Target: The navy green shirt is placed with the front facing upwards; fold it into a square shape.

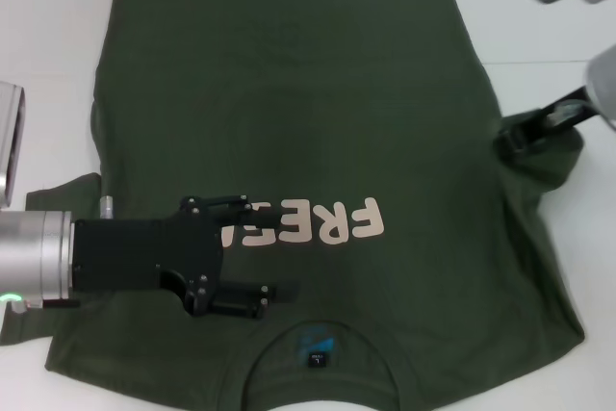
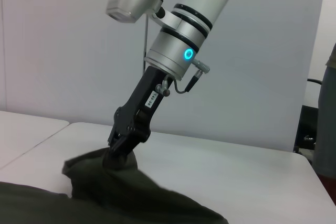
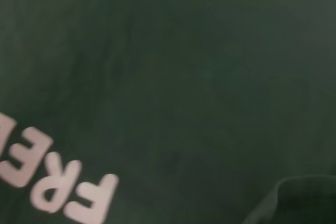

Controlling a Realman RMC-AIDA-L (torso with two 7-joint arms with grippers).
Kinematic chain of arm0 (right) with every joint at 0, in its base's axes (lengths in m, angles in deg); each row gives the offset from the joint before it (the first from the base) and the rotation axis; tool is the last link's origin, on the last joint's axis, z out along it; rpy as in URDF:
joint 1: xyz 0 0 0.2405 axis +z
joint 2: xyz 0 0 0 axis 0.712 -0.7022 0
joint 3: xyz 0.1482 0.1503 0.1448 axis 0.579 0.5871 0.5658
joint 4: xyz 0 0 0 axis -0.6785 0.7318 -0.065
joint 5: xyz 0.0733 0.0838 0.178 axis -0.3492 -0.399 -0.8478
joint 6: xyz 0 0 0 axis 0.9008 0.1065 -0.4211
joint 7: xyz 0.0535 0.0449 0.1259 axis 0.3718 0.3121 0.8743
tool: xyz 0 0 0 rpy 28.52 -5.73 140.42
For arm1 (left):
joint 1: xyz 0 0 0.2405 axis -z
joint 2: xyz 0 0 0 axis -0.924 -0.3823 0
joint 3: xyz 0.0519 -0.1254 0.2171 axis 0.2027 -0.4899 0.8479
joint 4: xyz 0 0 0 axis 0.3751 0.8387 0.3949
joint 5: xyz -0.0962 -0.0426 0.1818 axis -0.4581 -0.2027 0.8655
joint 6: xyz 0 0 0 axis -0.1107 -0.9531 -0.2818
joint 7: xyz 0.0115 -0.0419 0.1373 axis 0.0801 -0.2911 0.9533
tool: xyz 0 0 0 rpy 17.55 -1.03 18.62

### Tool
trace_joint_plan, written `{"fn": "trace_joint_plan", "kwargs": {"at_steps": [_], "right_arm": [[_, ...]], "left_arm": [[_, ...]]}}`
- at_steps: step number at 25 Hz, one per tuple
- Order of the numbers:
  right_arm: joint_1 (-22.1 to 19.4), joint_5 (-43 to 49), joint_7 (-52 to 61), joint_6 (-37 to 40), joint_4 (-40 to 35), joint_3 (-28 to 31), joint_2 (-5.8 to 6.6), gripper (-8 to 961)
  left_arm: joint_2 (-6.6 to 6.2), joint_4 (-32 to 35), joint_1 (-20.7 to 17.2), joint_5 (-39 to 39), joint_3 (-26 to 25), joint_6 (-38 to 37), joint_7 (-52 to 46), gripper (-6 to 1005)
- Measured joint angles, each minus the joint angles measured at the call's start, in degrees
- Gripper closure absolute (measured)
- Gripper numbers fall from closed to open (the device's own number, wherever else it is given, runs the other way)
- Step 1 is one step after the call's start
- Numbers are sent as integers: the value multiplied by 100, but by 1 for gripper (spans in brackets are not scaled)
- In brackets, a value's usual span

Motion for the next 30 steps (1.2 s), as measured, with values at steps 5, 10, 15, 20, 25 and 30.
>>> {"fn": "trace_joint_plan", "kwargs": {"at_steps": [5, 10, 15, 20, 25, 30], "right_arm": [[44, -309, 186, -10, 43, -694, -17, 889], [54, -436, 276, -81, 117, -1057, -31, 876], [81, -522, 319, -260, 321, -1146, -26, 863], [203, -526, 302, -460, 667, -1195, -8, 850], [260, -527, 273, -540, 739, -1229, -26, 837], [287, -653, 271, -554, 742, -1293, -28, 824]], "left_arm": [[0, 5, -30, -2, -1, -2, 0, 140], [0, 0, -53, -5, 0, -12, 2, 140], [0, -3, -61, -8, -9, -12, 21, 140], [0, -3, -60, -9, -9, -11, 40, 139], [0, -3, -58, -9, -9, 2, 43, 139], [0, -3, -60, -9, -9, 13, 55, 139]]}}
